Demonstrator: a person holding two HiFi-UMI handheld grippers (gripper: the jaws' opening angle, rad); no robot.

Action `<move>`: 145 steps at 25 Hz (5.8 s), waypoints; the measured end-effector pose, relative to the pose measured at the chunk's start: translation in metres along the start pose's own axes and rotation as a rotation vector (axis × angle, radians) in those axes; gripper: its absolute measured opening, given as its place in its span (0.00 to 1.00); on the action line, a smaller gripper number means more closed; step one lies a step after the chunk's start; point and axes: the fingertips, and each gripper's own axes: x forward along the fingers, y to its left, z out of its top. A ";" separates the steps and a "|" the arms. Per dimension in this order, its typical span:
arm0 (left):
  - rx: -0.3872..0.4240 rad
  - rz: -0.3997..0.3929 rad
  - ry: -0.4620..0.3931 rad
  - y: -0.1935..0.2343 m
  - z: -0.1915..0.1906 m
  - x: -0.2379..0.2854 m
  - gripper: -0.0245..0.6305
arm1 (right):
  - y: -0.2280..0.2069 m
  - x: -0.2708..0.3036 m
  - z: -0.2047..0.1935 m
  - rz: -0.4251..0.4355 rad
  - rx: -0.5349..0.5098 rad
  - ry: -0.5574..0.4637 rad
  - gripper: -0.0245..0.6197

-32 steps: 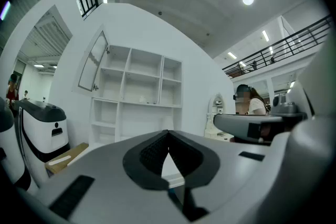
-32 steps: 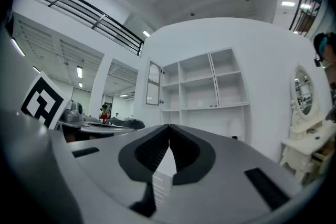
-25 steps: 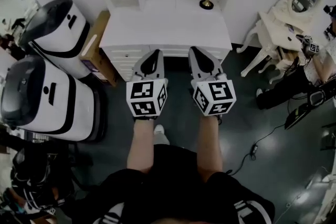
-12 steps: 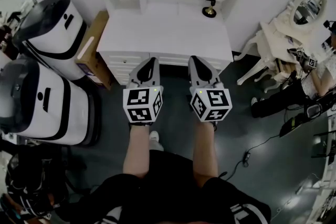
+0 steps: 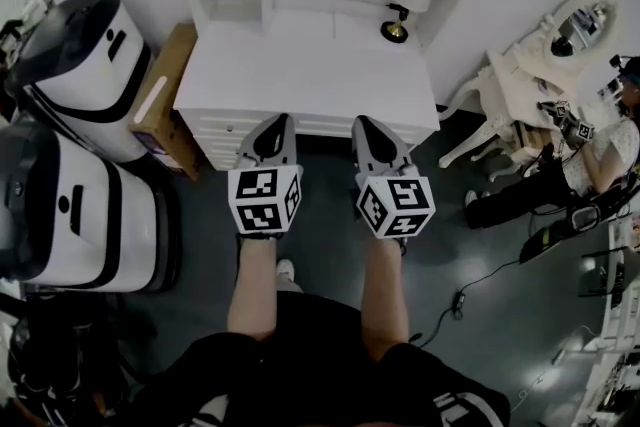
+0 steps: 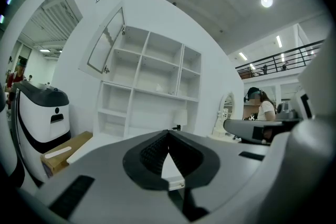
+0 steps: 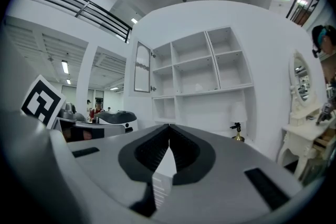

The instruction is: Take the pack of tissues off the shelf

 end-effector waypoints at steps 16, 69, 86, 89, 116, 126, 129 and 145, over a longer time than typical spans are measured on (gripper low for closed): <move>-0.023 0.050 -0.030 0.096 0.020 -0.018 0.05 | 0.049 0.074 0.010 0.012 -0.025 -0.018 0.07; 0.039 0.119 -0.076 0.032 0.075 0.257 0.05 | -0.201 0.246 0.027 0.055 0.048 -0.040 0.07; 0.117 -0.029 -0.180 0.015 0.118 0.344 0.06 | -0.235 0.266 0.013 0.020 0.061 -0.064 0.07; 0.140 -0.017 -0.211 0.019 0.136 0.362 0.06 | -0.244 0.272 0.020 0.004 0.047 -0.087 0.07; 0.223 -0.061 -0.254 0.048 0.250 0.516 0.25 | -0.305 0.338 0.023 -0.078 -0.028 -0.076 0.07; 0.258 -0.040 -0.188 0.067 0.261 0.571 0.25 | -0.326 0.354 0.020 -0.108 -0.010 -0.071 0.07; 0.262 -0.026 -0.175 0.070 0.259 0.583 0.25 | -0.332 0.356 0.015 -0.111 0.018 -0.071 0.07; 0.206 -0.126 -0.218 0.060 0.254 0.572 0.09 | -0.348 0.337 0.009 -0.145 0.054 -0.073 0.07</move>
